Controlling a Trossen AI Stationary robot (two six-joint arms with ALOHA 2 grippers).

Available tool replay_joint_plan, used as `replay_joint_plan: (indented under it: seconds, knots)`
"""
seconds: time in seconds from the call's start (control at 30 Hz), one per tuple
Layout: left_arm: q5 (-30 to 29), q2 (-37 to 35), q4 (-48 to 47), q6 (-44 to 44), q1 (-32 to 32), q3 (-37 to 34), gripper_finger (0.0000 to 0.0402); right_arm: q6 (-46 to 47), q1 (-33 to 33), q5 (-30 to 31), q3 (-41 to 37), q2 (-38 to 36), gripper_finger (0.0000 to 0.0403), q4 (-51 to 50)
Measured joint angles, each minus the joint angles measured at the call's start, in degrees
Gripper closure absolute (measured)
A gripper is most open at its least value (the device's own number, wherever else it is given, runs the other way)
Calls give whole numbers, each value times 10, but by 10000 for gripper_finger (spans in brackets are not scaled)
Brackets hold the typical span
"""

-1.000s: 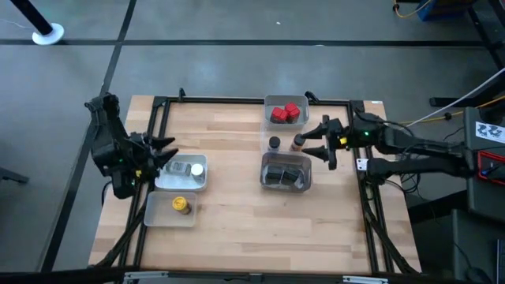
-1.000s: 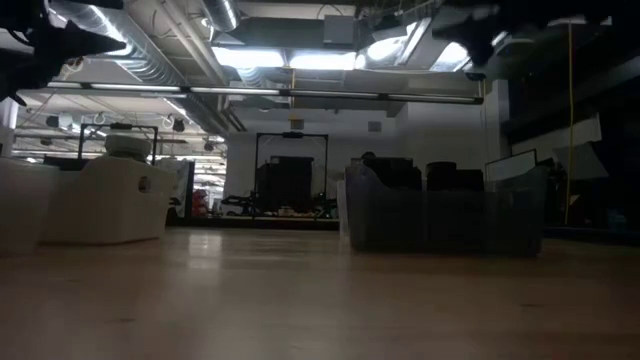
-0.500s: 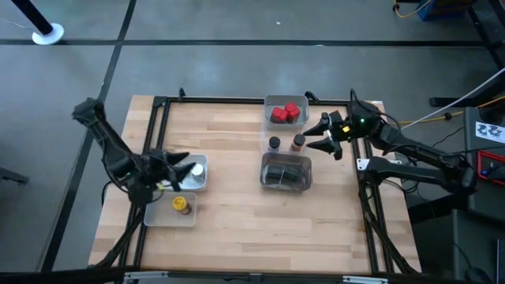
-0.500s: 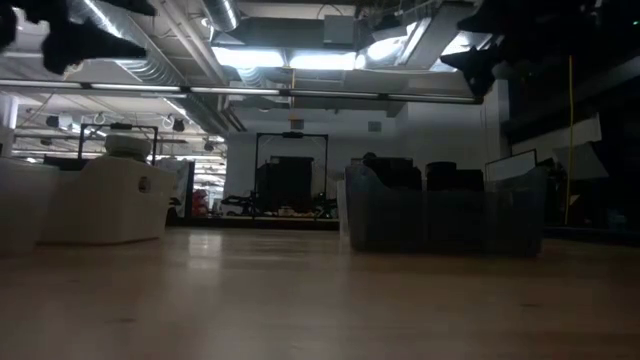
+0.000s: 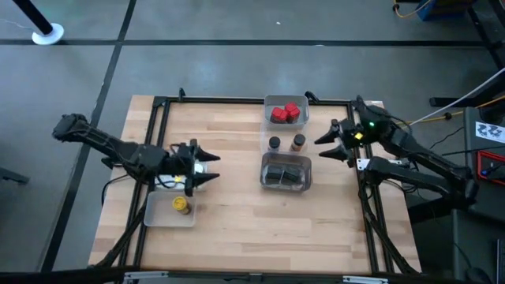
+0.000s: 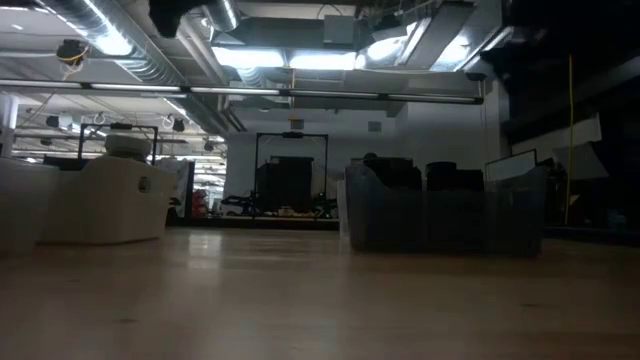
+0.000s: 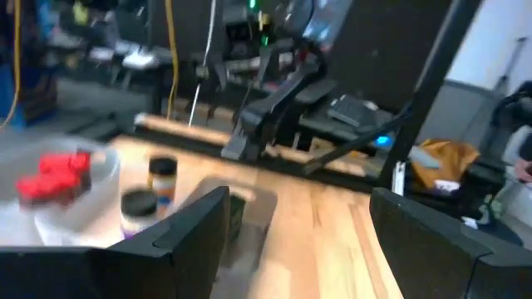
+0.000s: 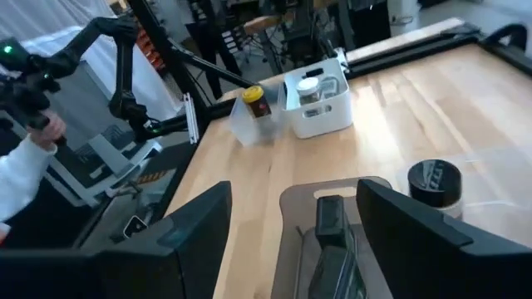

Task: Sort spices by type
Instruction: Return to Home Position

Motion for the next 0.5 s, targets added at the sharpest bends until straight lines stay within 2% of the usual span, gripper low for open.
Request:
replay_joint_plan:
  seconds: [0.13,0.2,0.3,0.5]
  knots:
    - [82,-69,-33,64,29,0,125,-5,0,23,0,-94,143,-60]
    - [113,-107,-62,85,31,0,125,-4,0,59,0,-138,143,-75]
    - [122,-155,-97,106,25,-3,125,17,0,80,-17,-186,143,-58]
    - [121,-220,-43,146,19,-87,125,46,0,79,-87,-237,143,-52]
